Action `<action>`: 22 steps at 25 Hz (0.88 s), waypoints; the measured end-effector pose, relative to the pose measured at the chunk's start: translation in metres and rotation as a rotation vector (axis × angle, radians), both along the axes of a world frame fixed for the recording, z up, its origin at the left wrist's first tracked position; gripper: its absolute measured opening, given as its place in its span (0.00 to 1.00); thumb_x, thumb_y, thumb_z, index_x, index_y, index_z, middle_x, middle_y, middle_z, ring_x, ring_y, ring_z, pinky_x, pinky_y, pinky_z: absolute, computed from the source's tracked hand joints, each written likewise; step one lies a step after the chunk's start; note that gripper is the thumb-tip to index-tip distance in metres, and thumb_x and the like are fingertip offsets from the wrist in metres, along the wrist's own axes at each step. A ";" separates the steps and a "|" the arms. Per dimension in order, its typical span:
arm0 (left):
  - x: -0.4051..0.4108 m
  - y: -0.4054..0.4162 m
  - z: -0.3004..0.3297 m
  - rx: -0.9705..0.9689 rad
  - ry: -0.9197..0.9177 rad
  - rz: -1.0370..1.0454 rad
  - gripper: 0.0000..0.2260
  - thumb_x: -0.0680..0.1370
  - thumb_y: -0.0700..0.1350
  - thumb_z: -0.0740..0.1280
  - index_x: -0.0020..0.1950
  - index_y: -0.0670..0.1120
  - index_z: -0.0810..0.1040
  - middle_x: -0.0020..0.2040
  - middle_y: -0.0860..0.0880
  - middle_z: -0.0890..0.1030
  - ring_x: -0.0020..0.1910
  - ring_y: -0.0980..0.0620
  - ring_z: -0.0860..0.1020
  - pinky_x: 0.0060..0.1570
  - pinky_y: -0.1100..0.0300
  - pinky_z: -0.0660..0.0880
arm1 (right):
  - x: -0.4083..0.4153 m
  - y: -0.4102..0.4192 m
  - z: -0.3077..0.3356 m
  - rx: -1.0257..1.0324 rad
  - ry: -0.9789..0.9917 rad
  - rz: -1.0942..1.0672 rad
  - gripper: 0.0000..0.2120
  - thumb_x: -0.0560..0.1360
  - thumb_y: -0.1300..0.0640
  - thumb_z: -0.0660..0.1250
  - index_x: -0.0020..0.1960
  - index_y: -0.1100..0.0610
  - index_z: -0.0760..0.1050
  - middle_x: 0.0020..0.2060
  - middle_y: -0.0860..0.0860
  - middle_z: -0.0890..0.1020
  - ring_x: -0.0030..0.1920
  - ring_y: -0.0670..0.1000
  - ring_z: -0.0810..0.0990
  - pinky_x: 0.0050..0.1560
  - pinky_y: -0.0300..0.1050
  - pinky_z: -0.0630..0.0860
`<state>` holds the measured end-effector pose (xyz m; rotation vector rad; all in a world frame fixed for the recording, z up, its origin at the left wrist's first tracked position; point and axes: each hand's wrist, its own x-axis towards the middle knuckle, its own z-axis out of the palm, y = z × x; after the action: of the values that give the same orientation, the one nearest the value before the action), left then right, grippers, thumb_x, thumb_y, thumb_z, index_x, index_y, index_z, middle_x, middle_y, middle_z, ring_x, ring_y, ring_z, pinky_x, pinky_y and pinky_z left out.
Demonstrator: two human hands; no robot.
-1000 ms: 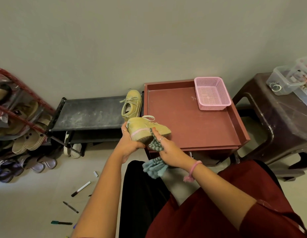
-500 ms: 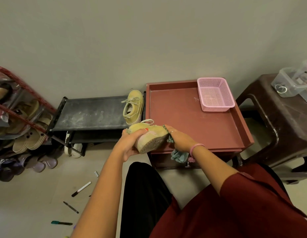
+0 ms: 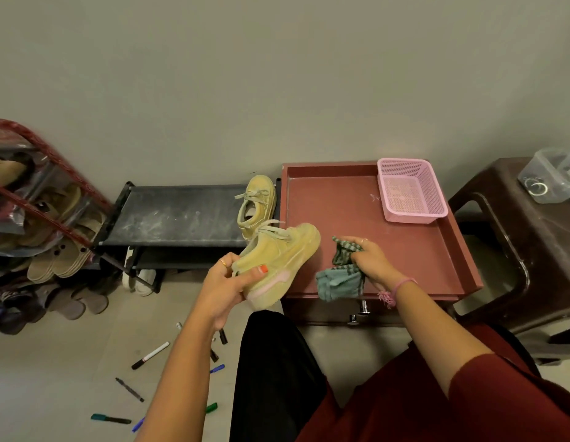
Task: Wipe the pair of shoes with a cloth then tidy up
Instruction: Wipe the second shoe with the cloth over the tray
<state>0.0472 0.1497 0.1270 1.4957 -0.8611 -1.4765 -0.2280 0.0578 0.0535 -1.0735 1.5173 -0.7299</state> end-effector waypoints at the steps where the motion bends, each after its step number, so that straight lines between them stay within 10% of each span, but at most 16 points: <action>1: 0.007 0.003 0.005 -0.064 -0.021 0.018 0.15 0.66 0.43 0.76 0.43 0.43 0.71 0.45 0.45 0.80 0.45 0.48 0.81 0.45 0.49 0.78 | 0.003 0.000 0.006 0.027 -0.153 -0.121 0.25 0.71 0.76 0.51 0.56 0.56 0.76 0.51 0.58 0.80 0.46 0.54 0.81 0.46 0.45 0.80; 8: 0.078 -0.025 -0.004 -0.272 -0.399 0.274 0.18 0.63 0.52 0.81 0.37 0.54 0.71 0.43 0.45 0.81 0.45 0.49 0.78 0.44 0.50 0.77 | 0.019 -0.019 0.024 0.024 -0.683 -0.448 0.20 0.75 0.73 0.54 0.63 0.61 0.71 0.52 0.60 0.80 0.49 0.57 0.81 0.56 0.54 0.77; 17: 0.100 -0.122 -0.070 -0.197 -0.636 0.345 0.16 0.67 0.40 0.79 0.39 0.43 0.71 0.45 0.55 0.78 0.47 0.53 0.75 0.47 0.60 0.72 | 0.022 -0.038 0.018 -0.252 -0.633 -0.537 0.18 0.73 0.75 0.58 0.59 0.60 0.73 0.41 0.49 0.84 0.43 0.48 0.83 0.43 0.43 0.81; 22: 0.094 -0.159 -0.104 -0.141 -0.602 0.402 0.15 0.67 0.41 0.79 0.43 0.40 0.74 0.50 0.51 0.79 0.49 0.52 0.76 0.50 0.59 0.74 | 0.017 -0.054 0.006 -0.244 -0.729 -0.612 0.13 0.76 0.70 0.59 0.53 0.56 0.75 0.46 0.54 0.82 0.47 0.55 0.81 0.50 0.53 0.79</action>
<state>0.1410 -0.0091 0.0226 1.9022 -0.9101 -0.6619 -0.2108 0.0038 0.0594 -0.3930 1.1096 -1.5643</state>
